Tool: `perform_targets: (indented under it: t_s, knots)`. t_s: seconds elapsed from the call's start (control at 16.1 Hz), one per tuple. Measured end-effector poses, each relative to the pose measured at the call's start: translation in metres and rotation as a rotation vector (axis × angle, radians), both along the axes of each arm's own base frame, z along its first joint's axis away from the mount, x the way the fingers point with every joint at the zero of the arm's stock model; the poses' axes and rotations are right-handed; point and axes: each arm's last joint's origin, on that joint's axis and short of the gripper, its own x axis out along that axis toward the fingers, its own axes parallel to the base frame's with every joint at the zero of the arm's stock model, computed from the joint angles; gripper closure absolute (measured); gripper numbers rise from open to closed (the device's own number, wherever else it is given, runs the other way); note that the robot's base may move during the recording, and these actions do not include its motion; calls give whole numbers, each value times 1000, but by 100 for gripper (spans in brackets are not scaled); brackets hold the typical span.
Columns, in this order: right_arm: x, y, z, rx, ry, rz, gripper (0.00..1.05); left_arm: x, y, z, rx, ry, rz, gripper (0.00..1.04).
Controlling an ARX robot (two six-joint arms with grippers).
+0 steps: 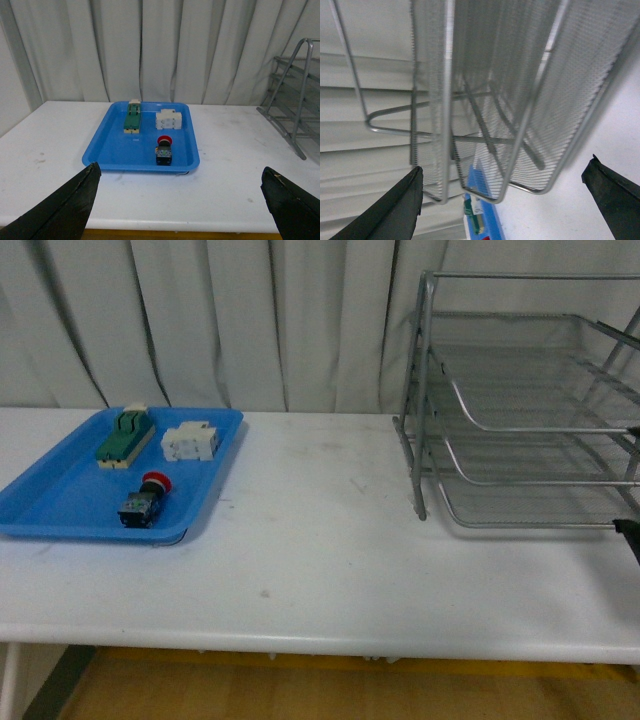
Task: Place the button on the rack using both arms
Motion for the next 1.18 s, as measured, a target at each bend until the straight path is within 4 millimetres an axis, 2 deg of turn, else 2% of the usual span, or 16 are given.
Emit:
perform_targets:
  t_s: [0.06, 0.19, 0.37, 0.62, 1.18]
  knots:
    - [1, -1, -11, 2, 40, -5, 6, 0, 0, 0, 0, 0, 0, 7]
    - [8, -6, -19, -3, 63, -23, 6, 0, 0, 0, 0, 0, 0, 7]
    - [17, -10, -16, -6, 58, -41, 6, 0, 0, 0, 0, 0, 0, 7]
    - [23, -12, -25, -4, 101, -47, 6, 0, 0, 0, 0, 0, 0, 7]
    - [58, -12, -30, -20, 117, -47, 6, 0, 0, 0, 0, 0, 0, 7]
